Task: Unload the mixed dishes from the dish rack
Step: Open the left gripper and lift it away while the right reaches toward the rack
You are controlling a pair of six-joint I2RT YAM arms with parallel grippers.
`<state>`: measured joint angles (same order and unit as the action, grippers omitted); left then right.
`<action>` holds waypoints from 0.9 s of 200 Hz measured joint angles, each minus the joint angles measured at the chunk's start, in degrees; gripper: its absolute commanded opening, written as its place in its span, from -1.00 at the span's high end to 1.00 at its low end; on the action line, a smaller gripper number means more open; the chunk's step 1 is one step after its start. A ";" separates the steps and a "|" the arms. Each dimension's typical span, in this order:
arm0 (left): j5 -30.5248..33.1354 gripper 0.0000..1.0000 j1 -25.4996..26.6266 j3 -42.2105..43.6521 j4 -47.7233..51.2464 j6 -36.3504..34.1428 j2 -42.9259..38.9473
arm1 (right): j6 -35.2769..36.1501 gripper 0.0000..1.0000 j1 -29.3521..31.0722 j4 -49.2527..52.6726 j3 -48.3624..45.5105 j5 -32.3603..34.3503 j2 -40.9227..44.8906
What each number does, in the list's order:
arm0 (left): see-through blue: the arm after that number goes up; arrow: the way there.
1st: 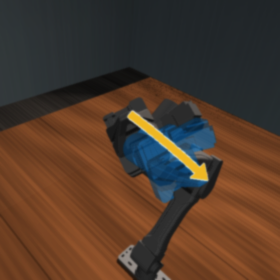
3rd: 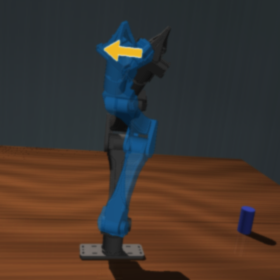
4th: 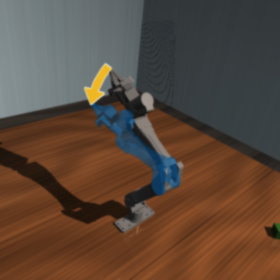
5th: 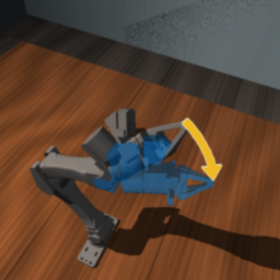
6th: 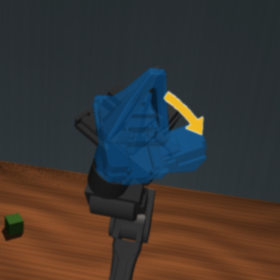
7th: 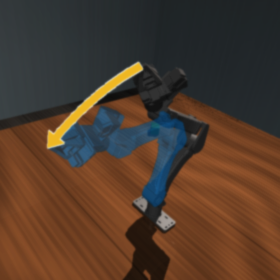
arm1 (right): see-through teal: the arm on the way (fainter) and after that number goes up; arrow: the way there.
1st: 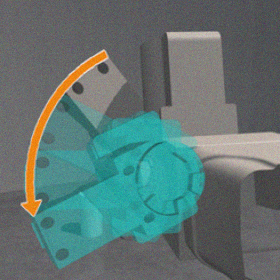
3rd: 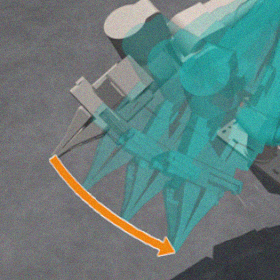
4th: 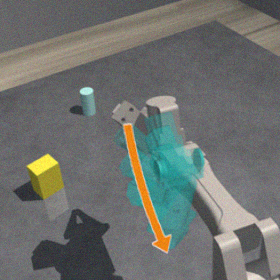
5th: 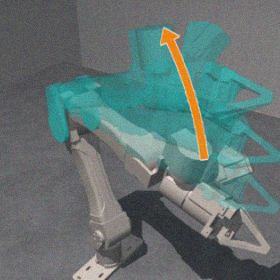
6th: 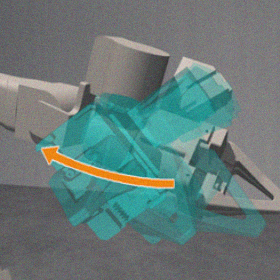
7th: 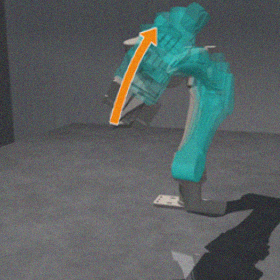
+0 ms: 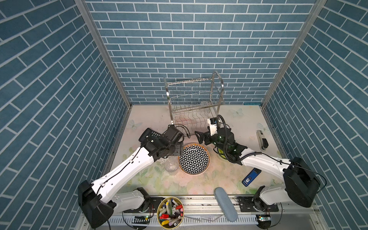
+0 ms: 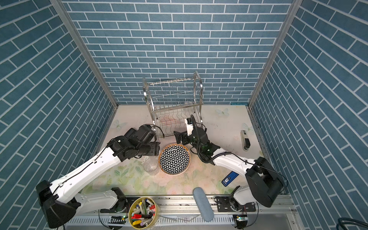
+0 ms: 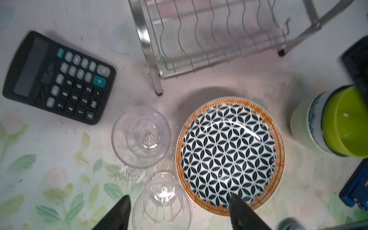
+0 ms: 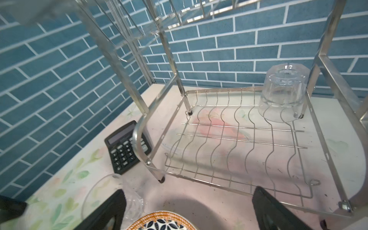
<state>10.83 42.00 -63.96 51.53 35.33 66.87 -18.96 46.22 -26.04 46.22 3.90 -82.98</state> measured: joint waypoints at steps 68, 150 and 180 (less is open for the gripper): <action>10.08 -0.99 -3.34 17.79 -24.59 -1.22 -7.30 | 9.60 -0.98 -0.39 -6.05 0.83 1.31 -11.87; 1.62 -0.99 -13.14 21.94 -49.55 -2.21 2.36 | 7.76 -0.98 -10.16 -16.87 5.03 -4.02 -20.04; -1.99 -0.95 -15.32 21.75 -54.66 -2.21 8.11 | 7.87 -0.98 -10.73 -20.06 7.04 -4.61 -23.61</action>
<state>8.84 26.68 -42.22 -3.14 33.12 74.98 -11.09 35.48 -46.11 53.25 -0.71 -106.59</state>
